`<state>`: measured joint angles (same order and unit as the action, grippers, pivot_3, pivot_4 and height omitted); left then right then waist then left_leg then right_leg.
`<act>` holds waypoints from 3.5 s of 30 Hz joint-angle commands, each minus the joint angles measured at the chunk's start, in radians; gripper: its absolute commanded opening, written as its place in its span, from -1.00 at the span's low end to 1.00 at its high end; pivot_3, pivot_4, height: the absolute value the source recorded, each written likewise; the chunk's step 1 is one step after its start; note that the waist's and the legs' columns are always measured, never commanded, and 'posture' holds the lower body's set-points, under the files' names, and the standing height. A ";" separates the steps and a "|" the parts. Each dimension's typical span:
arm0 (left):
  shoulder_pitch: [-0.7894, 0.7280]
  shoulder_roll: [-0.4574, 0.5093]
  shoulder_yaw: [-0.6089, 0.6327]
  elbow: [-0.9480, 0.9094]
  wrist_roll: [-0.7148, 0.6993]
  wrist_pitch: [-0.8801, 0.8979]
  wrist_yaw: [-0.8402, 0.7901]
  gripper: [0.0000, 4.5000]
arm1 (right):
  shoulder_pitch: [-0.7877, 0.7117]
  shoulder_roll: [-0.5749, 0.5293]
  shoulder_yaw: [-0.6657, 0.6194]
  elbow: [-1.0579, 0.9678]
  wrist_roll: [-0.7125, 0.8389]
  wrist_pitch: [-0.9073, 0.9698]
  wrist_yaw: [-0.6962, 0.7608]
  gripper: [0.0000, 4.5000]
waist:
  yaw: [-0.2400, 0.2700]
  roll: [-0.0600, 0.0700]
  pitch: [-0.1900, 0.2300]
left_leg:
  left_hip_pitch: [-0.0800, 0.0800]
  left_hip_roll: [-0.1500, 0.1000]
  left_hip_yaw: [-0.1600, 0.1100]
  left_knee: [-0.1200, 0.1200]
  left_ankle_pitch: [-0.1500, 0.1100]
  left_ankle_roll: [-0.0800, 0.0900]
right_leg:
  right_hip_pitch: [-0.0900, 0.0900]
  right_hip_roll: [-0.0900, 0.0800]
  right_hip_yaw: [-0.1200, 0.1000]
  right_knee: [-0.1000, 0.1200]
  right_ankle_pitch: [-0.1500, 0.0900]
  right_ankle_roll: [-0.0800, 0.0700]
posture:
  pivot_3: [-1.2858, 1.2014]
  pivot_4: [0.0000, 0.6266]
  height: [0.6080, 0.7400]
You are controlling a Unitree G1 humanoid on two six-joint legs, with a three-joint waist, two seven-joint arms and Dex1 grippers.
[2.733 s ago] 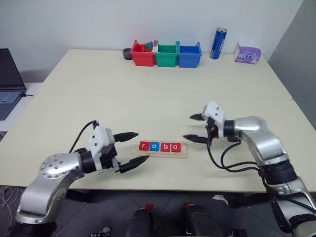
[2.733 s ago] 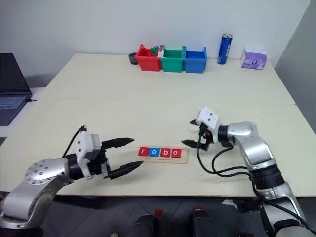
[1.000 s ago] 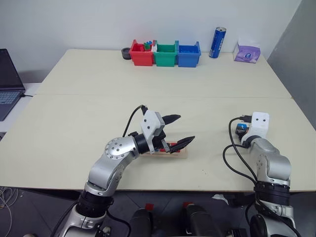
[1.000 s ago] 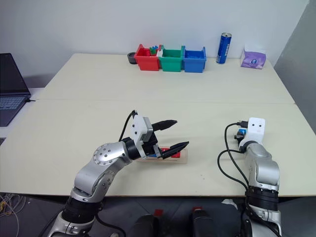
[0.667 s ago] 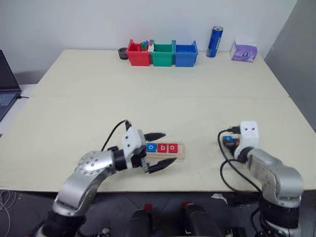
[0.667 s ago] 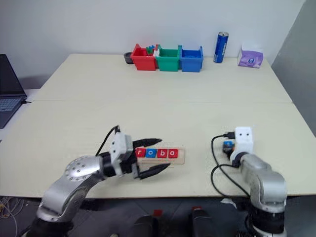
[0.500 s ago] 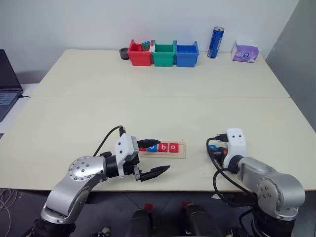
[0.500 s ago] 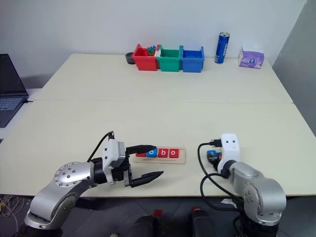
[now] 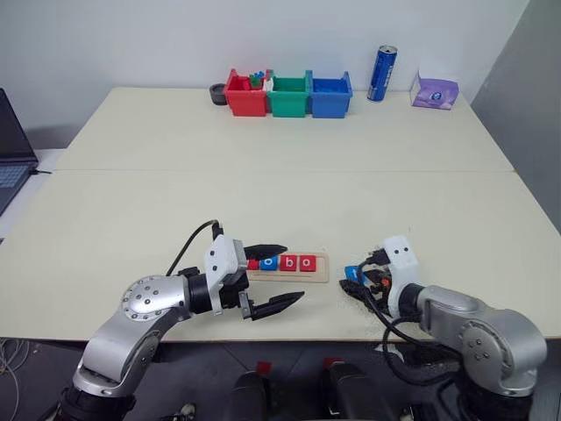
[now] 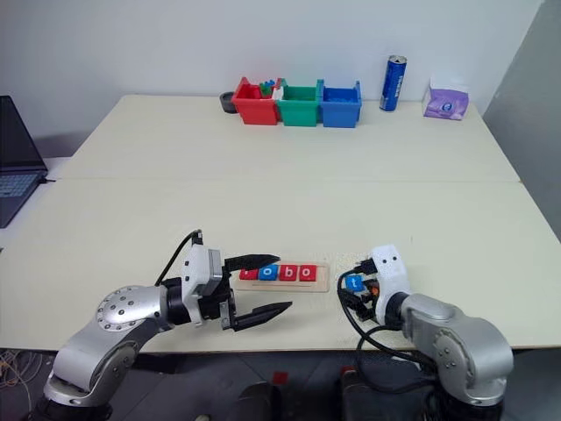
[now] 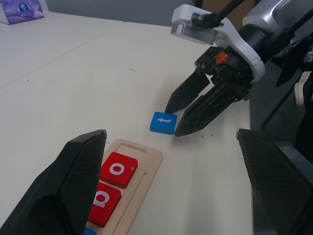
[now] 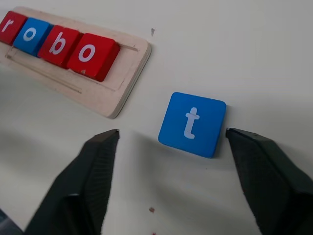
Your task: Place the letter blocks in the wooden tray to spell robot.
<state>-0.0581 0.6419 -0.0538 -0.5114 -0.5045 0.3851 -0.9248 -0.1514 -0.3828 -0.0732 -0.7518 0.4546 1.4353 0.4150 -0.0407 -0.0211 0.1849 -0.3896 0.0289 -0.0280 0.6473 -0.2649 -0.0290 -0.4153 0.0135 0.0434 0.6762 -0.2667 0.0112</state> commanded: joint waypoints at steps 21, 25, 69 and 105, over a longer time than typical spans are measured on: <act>-0.099 0.007 -0.020 -0.004 -0.024 0.004 -0.064 1.00 | -0.192 -0.323 0.268 0.711 -0.211 -1.232 0.737 0.99 | 0.007 -0.003 0.002 | 0.004 0.001 0.002 0.000 0.000 0.000 | 0.002 0.000 0.001 0.001 0.000 0.001 | 0.03 -0.52 1.00; -0.094 0.013 -0.018 -0.002 -0.017 -0.001 -0.067 1.00 | -0.207 -0.308 0.280 0.760 -0.230 -1.261 0.744 0.99 | 0.009 -0.003 0.002 | 0.004 0.001 0.002 0.000 0.000 0.000 | 0.003 0.000 0.001 0.001 0.000 0.001 | 0.03 -0.52 1.00; 0.297 0.014 0.189 -0.001 0.012 -0.210 -0.019 1.00 | -0.343 -0.185 0.366 0.822 -0.307 -1.212 0.729 -0.35 | 0.010 -0.003 0.001 | 0.008 0.001 0.002 0.001 0.000 0.000 | 0.005 -0.001 0.001 0.003 0.001 0.000 | 0.03 -0.52 1.00; 0.239 0.029 0.161 -0.028 0.015 -0.171 0.010 1.00 | -0.400 -0.153 0.412 0.920 -0.385 -1.295 0.763 -0.35 | 0.010 -0.003 0.001 | 0.008 0.001 0.002 0.002 0.000 0.000 | 0.005 -0.001 0.001 0.004 0.001 -0.001 | 0.03 -0.52 1.00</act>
<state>0.1896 0.6627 0.1105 -0.4882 -0.4750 0.2075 -0.9243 -0.5341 -0.5402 0.3371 0.1722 0.0782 0.1571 1.1771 -0.0308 -0.0236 0.1863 -0.3815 0.0299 -0.0265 0.6489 -0.2648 -0.0290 -0.4100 0.0128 0.0442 0.6801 -0.2655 0.0104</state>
